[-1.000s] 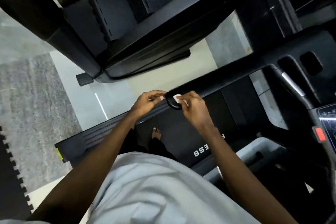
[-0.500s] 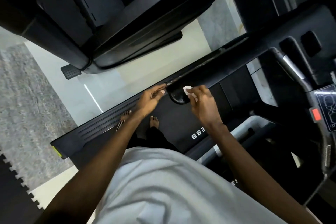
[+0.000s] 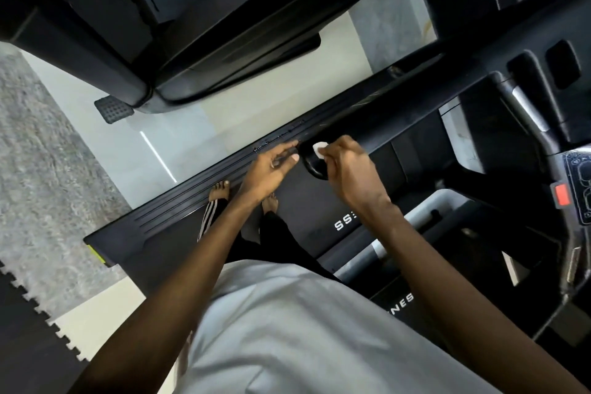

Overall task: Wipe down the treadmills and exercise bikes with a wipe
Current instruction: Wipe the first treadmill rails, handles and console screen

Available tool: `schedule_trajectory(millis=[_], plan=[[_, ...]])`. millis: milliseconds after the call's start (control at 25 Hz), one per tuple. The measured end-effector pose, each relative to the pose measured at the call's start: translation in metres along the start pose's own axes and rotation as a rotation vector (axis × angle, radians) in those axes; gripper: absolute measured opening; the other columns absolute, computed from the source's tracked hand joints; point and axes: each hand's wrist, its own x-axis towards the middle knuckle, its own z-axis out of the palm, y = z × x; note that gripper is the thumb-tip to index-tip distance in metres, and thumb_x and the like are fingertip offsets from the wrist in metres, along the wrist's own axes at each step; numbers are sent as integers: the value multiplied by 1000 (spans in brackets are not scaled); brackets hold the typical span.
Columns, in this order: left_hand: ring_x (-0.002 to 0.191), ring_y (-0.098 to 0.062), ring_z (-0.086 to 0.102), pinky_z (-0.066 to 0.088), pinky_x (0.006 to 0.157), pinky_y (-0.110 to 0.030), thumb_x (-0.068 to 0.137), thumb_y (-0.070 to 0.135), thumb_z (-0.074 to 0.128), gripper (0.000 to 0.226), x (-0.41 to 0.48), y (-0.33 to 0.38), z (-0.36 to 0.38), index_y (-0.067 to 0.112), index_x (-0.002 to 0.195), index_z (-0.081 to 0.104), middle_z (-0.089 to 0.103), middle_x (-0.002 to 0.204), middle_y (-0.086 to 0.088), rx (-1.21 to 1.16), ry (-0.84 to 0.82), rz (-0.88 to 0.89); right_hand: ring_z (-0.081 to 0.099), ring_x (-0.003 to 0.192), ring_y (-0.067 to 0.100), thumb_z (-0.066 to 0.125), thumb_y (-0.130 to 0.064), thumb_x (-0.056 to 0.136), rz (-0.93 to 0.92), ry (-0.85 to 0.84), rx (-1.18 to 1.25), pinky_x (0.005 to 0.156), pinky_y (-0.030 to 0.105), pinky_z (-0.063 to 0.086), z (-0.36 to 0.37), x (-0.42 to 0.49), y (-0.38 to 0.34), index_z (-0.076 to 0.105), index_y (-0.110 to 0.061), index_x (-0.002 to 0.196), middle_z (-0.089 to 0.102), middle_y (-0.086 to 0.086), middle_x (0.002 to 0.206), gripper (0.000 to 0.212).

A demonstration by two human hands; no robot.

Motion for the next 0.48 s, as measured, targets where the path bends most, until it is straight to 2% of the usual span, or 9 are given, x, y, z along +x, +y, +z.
schedule_trajectory(millis=[80,160,280,440,480], plan=[[127,-9,57,41,114,-36,96,28,66,35,0,-3,-1,35,131,63,65,134,5,17,1,-13,66,87,33,54,-13,96,18,59,40,79,44,57,1,-7,6,73,-13,110,62,9,105,24],[129,-9,56,40,115,-38,96,31,67,36,-1,-2,-1,35,131,62,63,135,6,13,-3,-32,66,81,30,59,-9,94,70,156,56,74,42,57,2,-11,8,75,-11,108,62,9,99,21],[131,-9,54,38,114,-26,97,30,65,40,-9,6,1,28,137,60,60,139,6,-5,7,-36,65,86,26,60,-16,97,6,72,52,73,38,56,11,-26,-4,73,-14,110,62,4,101,19],[126,5,48,36,104,-10,96,43,63,52,-22,16,8,32,145,51,53,144,14,69,26,-16,66,98,26,56,-14,95,80,115,9,90,35,53,-5,23,20,75,-14,113,67,7,109,25],[126,4,48,35,103,-10,96,45,63,55,-24,18,10,33,147,49,51,145,15,84,34,-20,66,102,27,54,-11,94,79,84,-30,93,33,52,-8,37,24,75,-12,113,68,9,111,28]])
